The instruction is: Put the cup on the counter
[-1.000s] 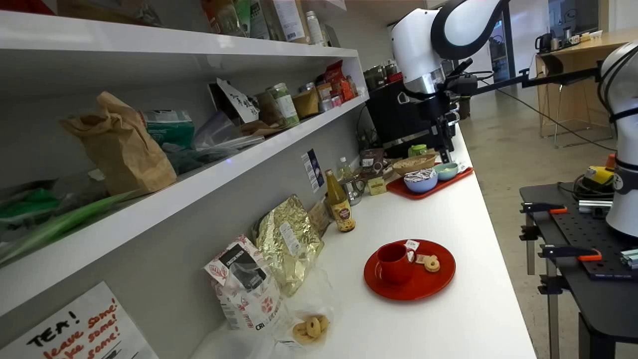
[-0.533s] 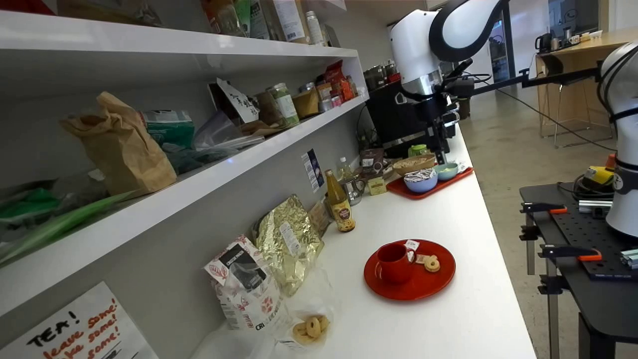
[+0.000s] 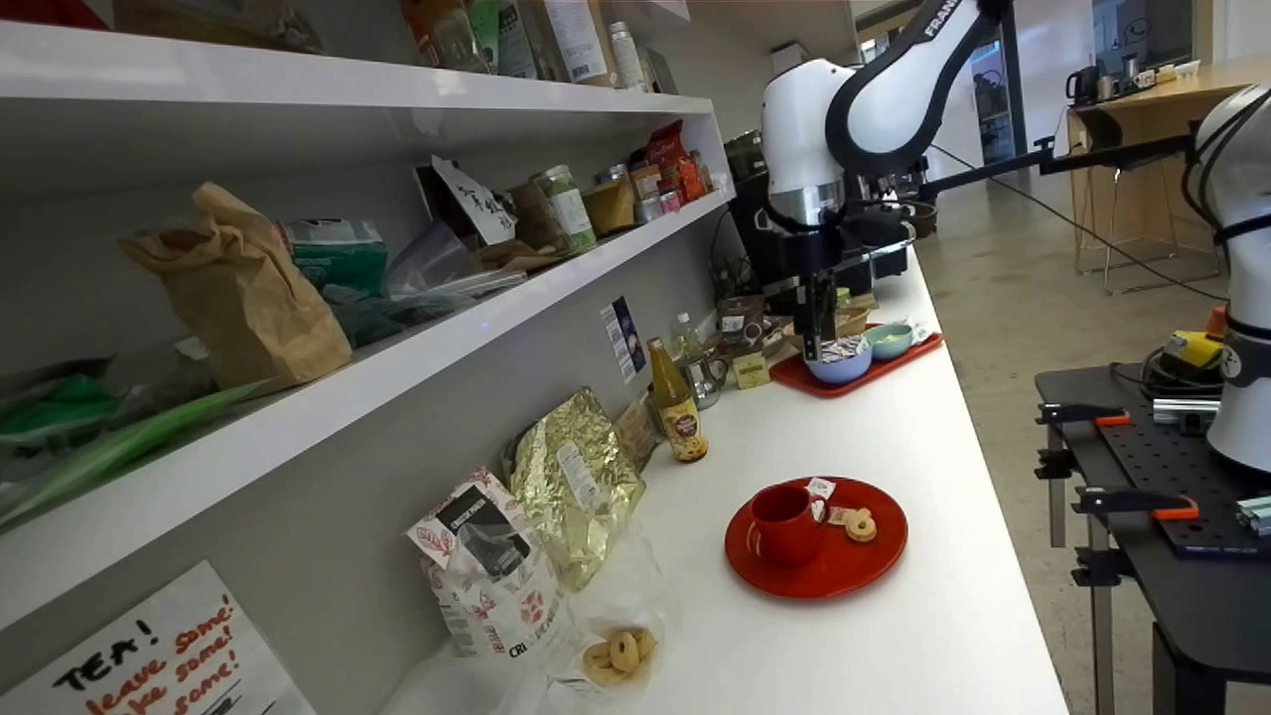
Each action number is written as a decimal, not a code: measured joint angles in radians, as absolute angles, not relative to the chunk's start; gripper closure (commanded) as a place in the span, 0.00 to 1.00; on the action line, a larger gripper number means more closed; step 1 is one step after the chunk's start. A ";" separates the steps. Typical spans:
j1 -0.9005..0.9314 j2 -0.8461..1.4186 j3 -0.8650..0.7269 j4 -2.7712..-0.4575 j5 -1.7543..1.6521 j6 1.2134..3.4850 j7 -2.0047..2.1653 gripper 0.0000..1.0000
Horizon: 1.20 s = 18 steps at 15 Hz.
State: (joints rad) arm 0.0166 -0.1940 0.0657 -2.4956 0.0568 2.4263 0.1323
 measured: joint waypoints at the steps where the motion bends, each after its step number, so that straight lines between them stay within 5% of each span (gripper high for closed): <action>1: 0.022 -0.153 0.066 -2.483 0.071 2.455 0.127 0.00; 18: 0.032 0.343 0.065 -2.094 0.110 2.429 0.111 0.00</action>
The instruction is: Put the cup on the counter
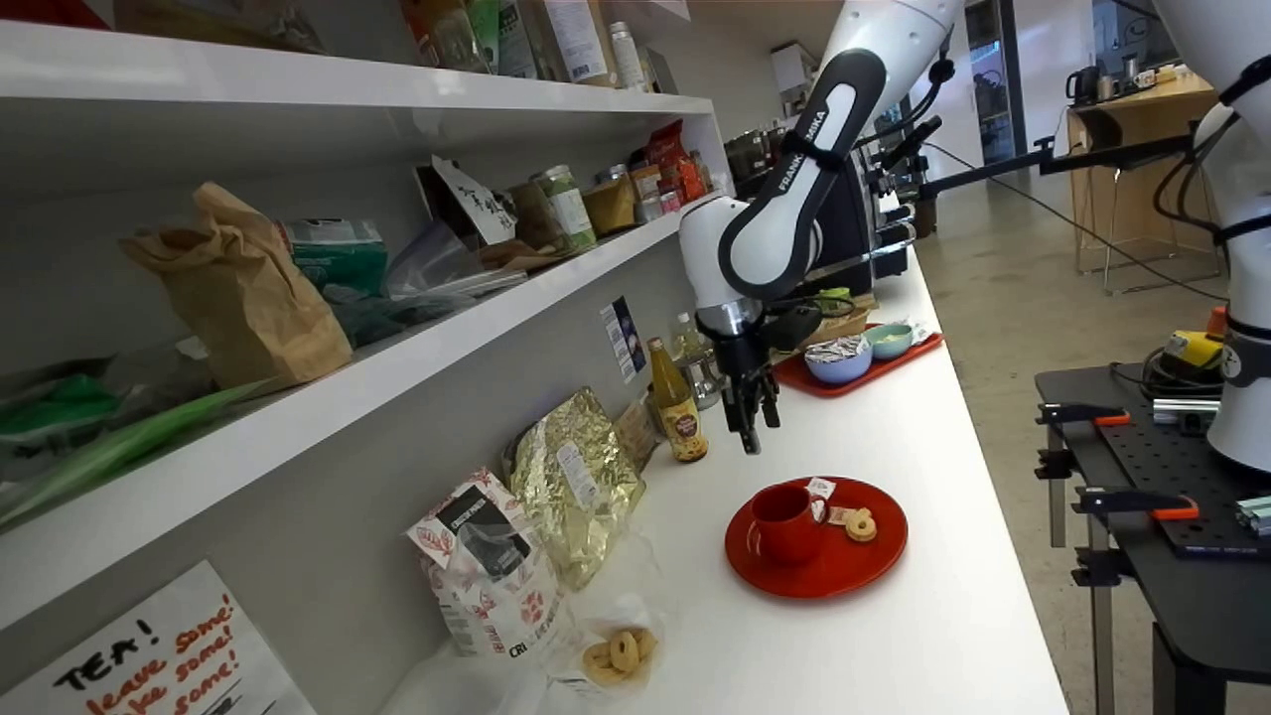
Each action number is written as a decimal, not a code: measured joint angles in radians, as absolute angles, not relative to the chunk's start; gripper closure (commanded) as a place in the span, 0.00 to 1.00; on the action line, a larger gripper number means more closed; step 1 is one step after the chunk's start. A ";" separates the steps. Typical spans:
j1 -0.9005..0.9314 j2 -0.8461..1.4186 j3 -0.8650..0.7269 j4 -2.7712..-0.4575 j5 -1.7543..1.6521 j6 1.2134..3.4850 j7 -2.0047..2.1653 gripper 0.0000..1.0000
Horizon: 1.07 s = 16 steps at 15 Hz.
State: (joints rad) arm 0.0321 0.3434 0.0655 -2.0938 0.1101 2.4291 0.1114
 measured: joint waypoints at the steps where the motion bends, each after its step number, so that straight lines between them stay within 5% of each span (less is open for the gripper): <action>1: 0.032 0.371 0.065 -2.075 0.111 2.415 0.111 0.00; 12: 0.016 0.564 0.063 -1.923 0.111 2.298 0.109 0.00; 13: 0.015 0.579 0.063 -1.913 0.111 2.288 0.107 0.25; 16: 0.012 0.623 0.063 -1.885 0.111 2.268 0.084 0.40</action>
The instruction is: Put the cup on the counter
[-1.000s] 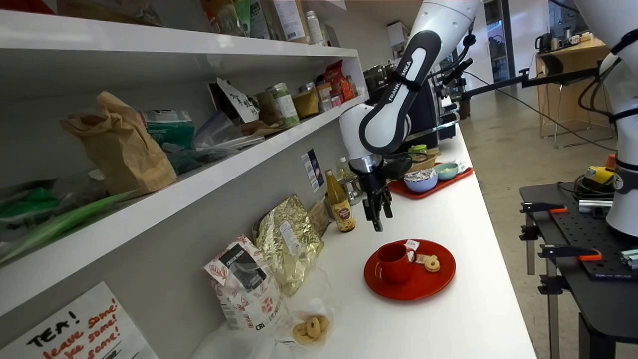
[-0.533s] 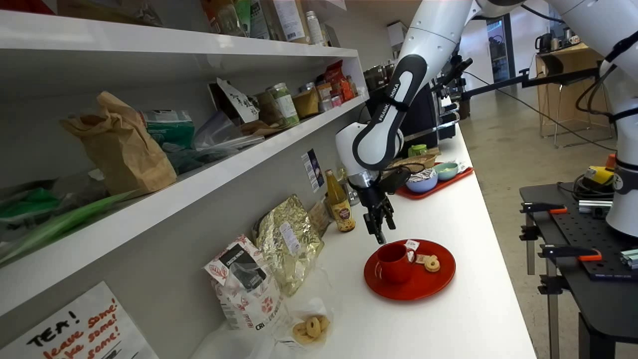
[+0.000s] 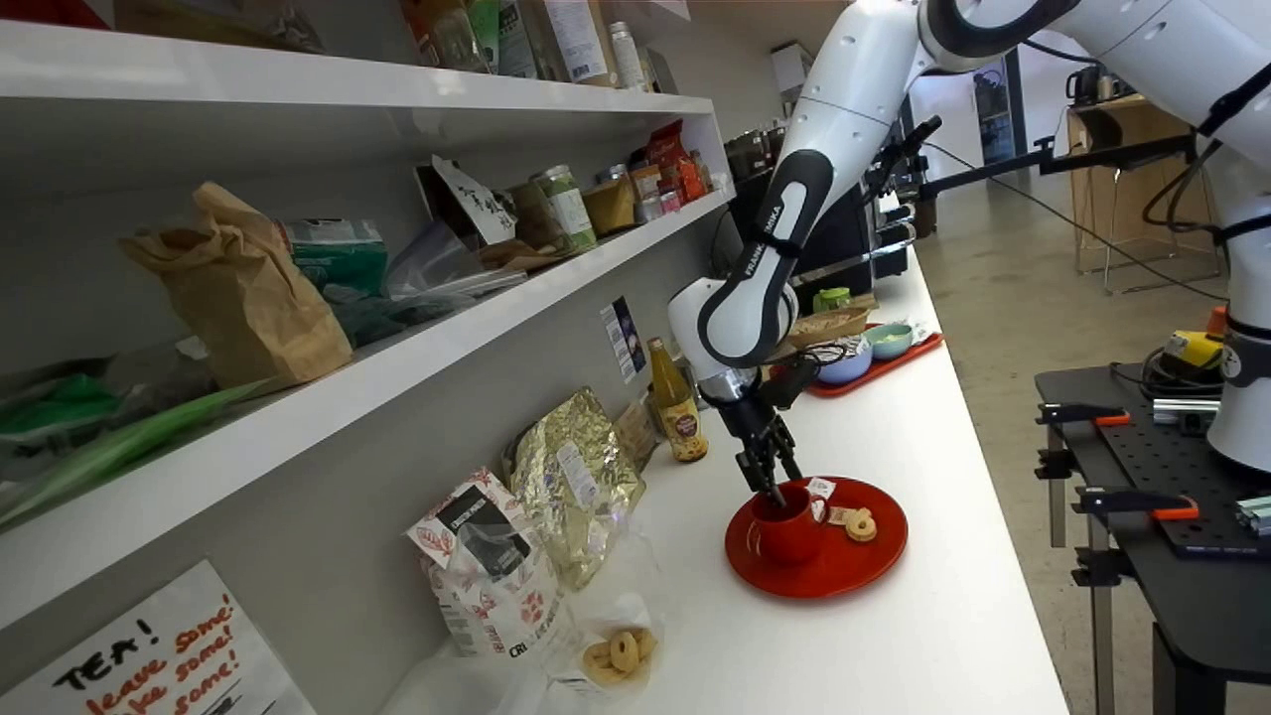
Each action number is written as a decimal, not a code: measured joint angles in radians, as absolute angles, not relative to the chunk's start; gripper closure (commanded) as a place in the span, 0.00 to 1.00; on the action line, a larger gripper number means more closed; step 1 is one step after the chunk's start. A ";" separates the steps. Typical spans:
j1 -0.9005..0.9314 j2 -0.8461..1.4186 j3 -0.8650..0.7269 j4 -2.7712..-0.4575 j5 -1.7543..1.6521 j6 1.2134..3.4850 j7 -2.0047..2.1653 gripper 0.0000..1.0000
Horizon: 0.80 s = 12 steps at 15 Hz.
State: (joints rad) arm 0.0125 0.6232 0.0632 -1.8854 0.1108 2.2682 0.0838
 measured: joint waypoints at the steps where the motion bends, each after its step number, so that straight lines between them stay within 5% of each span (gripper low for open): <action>1: 0.011 0.636 0.063 -1.876 0.111 2.261 0.076 0.48; 8: -0.011 0.680 0.063 -1.827 0.111 2.208 0.037 0.99; 12: -0.015 0.690 0.063 -1.811 0.111 2.183 0.037 0.98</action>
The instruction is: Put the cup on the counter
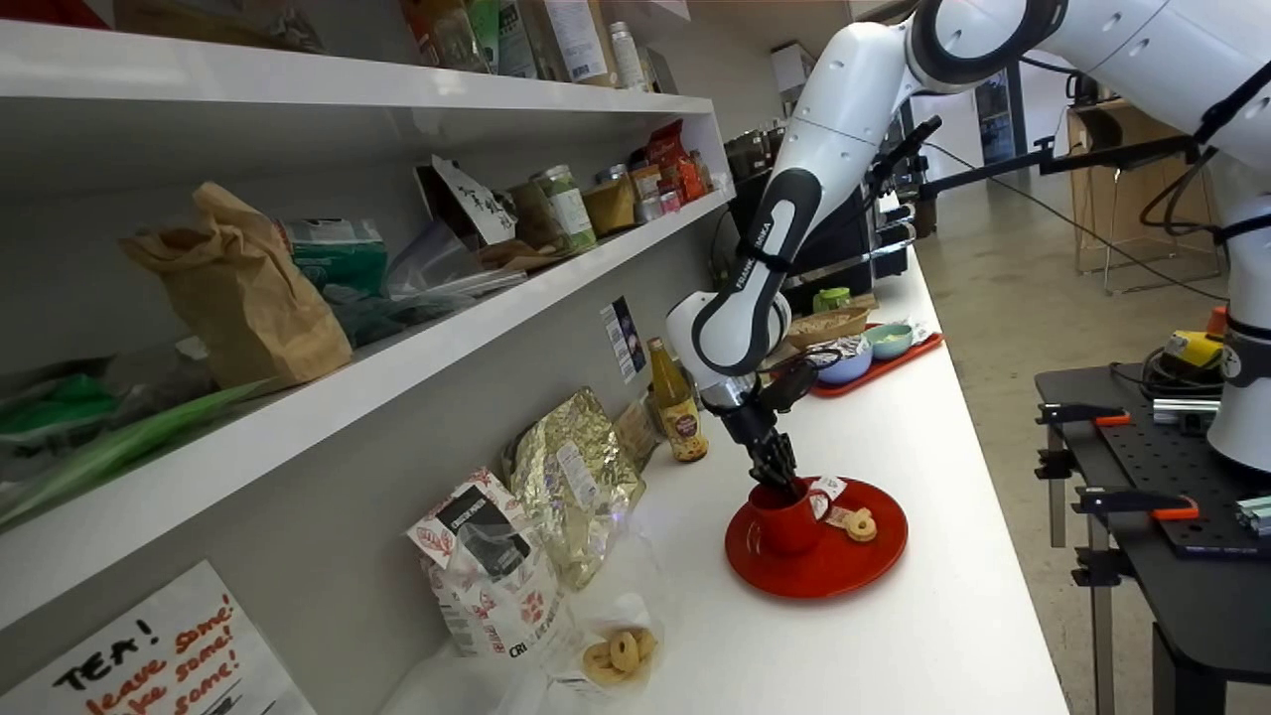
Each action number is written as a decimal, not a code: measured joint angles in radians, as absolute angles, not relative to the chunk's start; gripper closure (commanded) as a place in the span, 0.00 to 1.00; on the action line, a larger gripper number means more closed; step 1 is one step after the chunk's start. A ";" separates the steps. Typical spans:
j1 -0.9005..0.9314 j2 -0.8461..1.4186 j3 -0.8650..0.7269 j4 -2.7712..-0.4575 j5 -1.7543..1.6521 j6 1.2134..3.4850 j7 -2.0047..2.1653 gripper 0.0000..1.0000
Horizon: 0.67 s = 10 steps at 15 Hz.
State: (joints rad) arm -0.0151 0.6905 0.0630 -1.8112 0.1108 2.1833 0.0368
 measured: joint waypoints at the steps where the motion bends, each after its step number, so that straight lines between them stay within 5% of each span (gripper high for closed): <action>1: -0.016 0.692 0.063 -1.807 0.111 2.175 0.037 0.98; 10: -0.032 0.673 0.063 -1.792 0.111 2.144 0.003 0.98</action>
